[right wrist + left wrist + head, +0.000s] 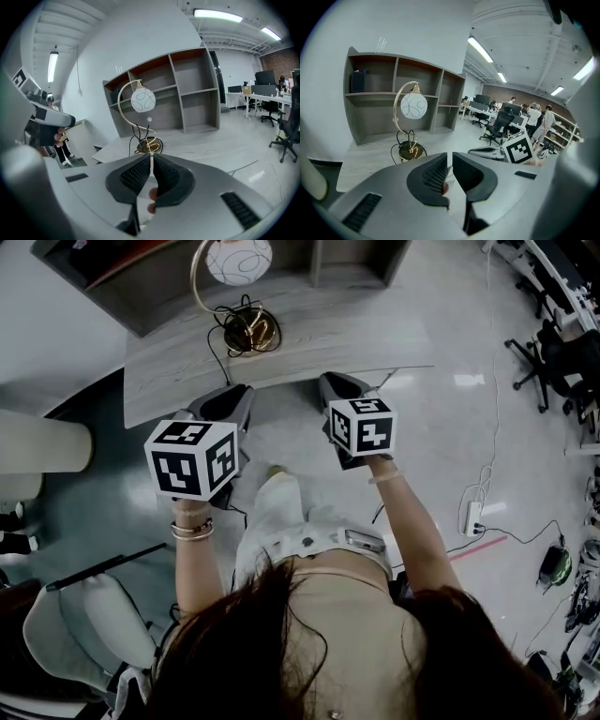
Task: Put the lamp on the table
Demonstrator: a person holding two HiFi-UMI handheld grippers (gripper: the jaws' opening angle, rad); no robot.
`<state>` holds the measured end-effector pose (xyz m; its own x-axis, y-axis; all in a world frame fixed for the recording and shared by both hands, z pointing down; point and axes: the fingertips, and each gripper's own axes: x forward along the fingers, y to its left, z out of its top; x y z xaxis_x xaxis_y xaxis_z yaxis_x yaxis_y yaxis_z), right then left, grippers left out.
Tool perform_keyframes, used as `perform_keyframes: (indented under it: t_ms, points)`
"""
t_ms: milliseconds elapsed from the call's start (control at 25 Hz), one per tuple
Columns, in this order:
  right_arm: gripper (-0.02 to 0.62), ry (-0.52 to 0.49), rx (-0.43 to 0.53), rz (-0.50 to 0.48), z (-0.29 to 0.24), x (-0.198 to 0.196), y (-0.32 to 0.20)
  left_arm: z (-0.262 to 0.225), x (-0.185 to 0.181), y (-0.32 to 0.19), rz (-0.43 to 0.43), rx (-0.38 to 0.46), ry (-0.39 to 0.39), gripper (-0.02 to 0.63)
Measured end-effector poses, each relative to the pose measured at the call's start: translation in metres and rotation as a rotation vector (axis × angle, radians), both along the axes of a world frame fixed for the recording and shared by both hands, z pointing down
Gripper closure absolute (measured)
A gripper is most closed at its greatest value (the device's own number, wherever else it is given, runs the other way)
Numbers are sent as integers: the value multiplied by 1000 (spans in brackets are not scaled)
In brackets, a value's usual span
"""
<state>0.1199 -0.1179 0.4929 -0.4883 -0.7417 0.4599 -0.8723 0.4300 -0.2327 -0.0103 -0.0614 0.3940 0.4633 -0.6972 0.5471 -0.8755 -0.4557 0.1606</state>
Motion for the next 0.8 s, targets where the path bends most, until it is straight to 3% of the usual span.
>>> perform_keyframes:
  t_ms: [800]
  points:
    - [560,28,29,-62,8,35,77,20,20,68,-88,-11,14,565]
